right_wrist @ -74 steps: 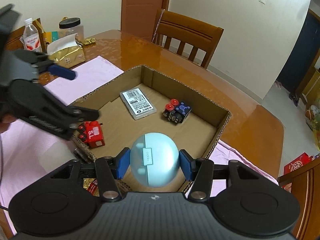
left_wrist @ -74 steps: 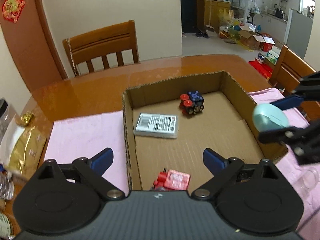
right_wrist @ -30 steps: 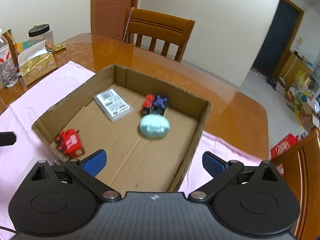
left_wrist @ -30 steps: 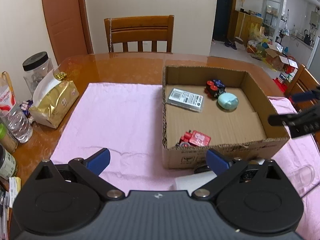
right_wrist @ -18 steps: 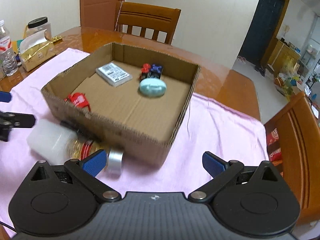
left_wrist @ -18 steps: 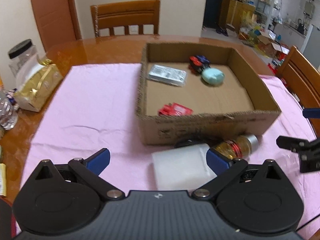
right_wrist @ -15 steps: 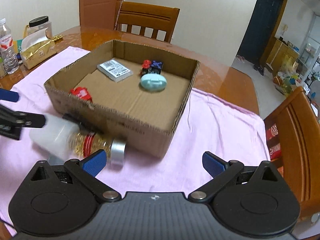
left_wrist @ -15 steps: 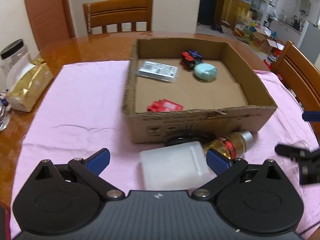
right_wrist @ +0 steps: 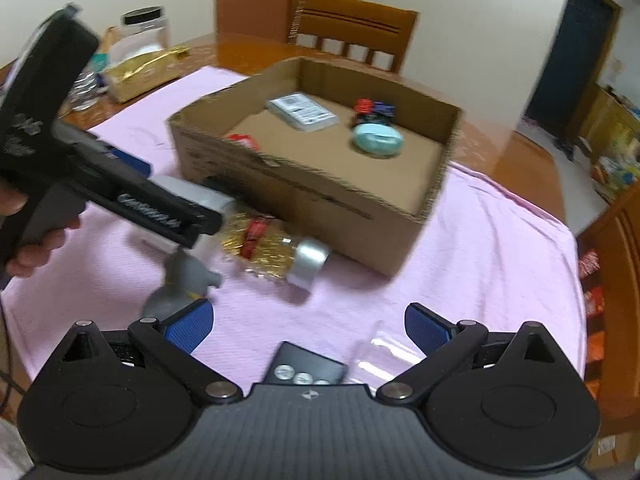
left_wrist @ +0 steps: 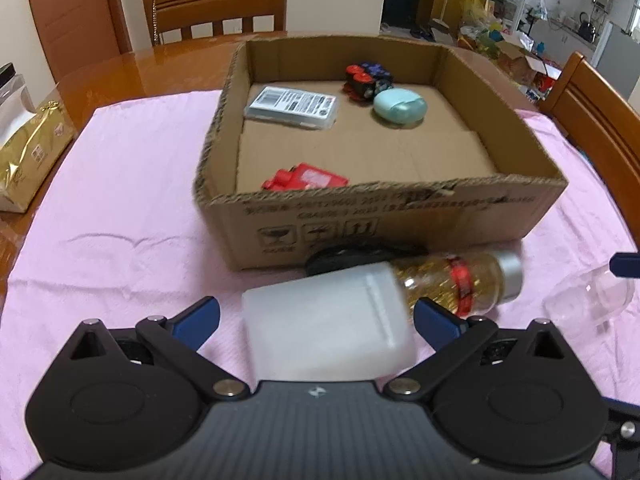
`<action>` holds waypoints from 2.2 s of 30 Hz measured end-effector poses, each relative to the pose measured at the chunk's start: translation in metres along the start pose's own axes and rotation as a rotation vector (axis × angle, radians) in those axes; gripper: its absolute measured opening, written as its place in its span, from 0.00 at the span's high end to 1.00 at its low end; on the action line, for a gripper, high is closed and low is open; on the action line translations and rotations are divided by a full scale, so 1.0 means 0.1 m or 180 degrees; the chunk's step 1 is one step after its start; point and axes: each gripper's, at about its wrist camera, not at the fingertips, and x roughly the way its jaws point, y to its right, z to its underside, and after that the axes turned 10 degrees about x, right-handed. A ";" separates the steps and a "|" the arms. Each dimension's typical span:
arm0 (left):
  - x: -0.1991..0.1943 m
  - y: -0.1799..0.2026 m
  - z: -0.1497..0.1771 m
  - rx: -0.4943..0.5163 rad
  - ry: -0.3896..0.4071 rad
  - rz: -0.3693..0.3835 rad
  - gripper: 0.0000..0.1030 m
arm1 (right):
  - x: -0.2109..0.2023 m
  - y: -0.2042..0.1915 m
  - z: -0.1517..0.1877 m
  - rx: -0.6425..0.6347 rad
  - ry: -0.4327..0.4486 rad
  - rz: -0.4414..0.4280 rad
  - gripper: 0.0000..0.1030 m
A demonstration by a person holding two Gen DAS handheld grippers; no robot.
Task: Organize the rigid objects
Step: 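Move left tool to the white plastic box while right tool approaches the grey cat figurine, then close left tool on the white plastic box while right tool closes on the grey cat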
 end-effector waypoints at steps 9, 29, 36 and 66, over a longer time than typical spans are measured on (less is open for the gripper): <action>-0.08 -0.25 0.21 0.0082 -0.0135 -0.0420 0.01 | 0.10 -0.31 -0.06 -0.0360 -0.0175 -0.0582 0.00; -0.18 -0.35 0.21 -0.0106 0.0022 -0.0208 0.01 | 0.59 -0.69 -0.15 -0.1013 -0.0779 -0.1127 0.00; -0.14 -0.33 0.20 0.0002 0.0014 -0.0178 0.01 | 0.48 -0.56 0.07 -0.0625 -0.1090 -0.1156 0.00; 0.28 -0.38 0.17 0.0250 -0.0313 0.0069 0.01 | 0.58 -0.77 0.26 -0.0657 -0.0951 -0.0430 0.00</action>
